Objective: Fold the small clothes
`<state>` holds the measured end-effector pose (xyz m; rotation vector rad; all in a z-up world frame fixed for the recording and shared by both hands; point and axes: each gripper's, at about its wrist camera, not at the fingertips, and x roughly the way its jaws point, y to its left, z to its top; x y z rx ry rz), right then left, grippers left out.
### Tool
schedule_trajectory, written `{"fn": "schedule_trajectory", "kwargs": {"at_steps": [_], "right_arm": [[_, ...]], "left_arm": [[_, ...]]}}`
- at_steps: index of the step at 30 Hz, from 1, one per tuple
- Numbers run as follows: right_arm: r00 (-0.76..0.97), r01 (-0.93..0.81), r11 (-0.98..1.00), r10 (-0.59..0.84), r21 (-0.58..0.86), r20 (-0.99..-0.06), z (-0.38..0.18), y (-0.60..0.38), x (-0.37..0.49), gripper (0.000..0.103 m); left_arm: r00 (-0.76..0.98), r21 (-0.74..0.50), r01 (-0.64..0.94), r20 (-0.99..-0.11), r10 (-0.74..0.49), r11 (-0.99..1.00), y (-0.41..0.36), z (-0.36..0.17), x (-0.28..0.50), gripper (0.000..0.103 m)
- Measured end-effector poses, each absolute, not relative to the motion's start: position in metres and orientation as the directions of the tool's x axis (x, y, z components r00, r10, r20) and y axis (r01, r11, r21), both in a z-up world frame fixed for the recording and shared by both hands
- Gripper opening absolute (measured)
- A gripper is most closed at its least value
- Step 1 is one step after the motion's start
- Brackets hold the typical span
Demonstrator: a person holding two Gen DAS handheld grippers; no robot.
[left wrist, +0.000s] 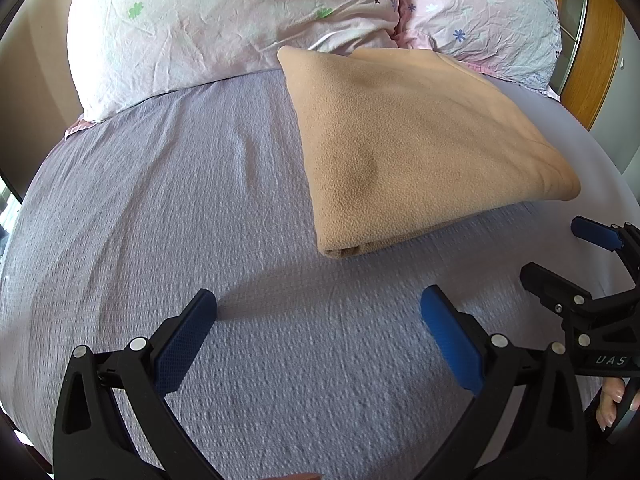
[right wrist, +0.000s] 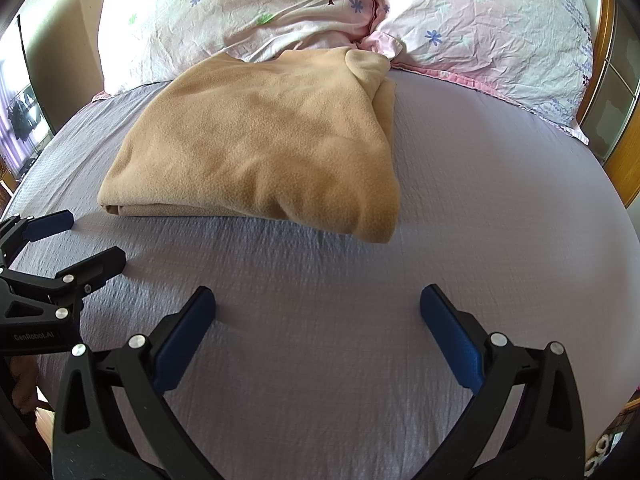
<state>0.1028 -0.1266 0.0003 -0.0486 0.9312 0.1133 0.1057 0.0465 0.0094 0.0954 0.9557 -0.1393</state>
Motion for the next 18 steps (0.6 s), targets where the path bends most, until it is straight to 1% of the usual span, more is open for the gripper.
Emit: {"fn": "schedule_trajectory", "kwargs": {"at_steps": [18], "right_arm": [[0.592,-0.117,0.993,0.075,0.007,-0.802,0.0003,-0.1263,0.1025,0.101]], "left_arm": [[0.560,0.021,0.166,-0.825,-0.076,0.986,0.0468,0.0092,0.1091,0.102]]}}
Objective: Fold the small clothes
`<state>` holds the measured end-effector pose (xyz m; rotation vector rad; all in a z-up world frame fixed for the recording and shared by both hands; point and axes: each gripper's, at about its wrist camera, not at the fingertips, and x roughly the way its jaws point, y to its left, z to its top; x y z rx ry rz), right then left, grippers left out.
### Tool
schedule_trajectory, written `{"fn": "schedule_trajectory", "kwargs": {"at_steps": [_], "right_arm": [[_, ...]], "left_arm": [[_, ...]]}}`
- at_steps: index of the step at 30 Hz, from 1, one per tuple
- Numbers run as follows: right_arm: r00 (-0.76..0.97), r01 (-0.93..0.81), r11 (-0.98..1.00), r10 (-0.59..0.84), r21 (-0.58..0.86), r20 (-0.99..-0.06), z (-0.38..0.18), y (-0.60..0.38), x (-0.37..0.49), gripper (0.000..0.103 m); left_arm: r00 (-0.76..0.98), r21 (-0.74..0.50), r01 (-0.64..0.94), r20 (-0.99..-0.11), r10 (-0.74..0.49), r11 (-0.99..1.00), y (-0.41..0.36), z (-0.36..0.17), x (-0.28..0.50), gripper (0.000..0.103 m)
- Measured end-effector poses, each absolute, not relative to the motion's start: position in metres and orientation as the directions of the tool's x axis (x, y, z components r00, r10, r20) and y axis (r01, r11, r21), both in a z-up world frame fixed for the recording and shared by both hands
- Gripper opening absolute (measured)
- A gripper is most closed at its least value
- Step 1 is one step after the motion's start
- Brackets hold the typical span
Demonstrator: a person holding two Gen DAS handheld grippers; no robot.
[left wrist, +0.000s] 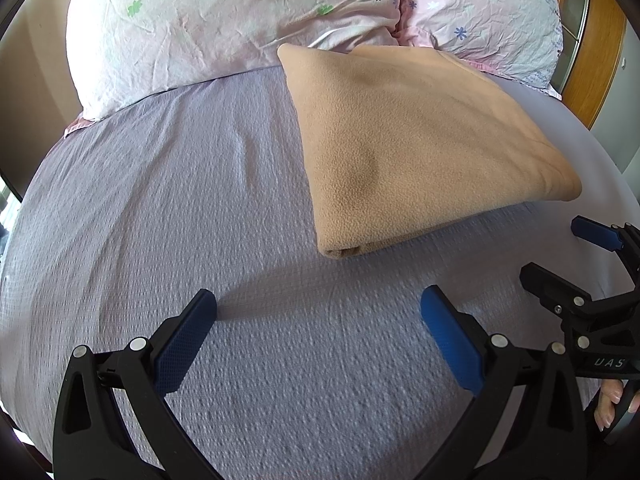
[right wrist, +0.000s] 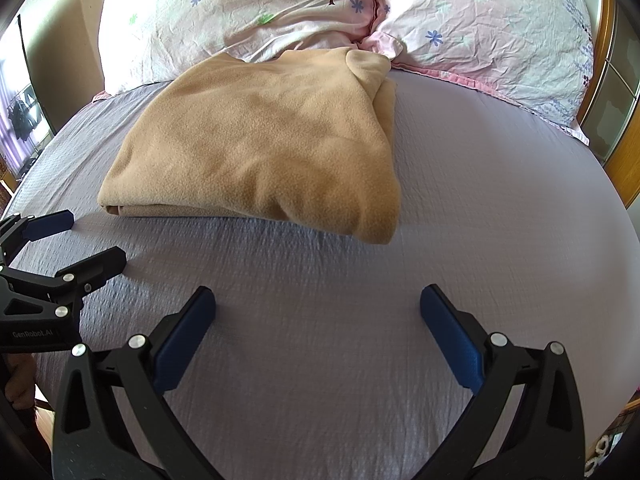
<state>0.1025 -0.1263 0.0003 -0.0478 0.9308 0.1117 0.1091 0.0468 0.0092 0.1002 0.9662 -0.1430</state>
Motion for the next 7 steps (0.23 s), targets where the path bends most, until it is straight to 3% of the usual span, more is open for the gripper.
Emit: {"fn": "schedule_trajectory", "kwargs": {"at_steps": [7], "right_arm": [[0.592,-0.117,0.993,0.076,0.007,-0.802,0.0001,-0.1262,0.1025,0.101]], "left_arm": [[0.568,0.023,0.167,-0.819,-0.078,0.986,0.0467,0.0099,0.1081,0.102]]}}
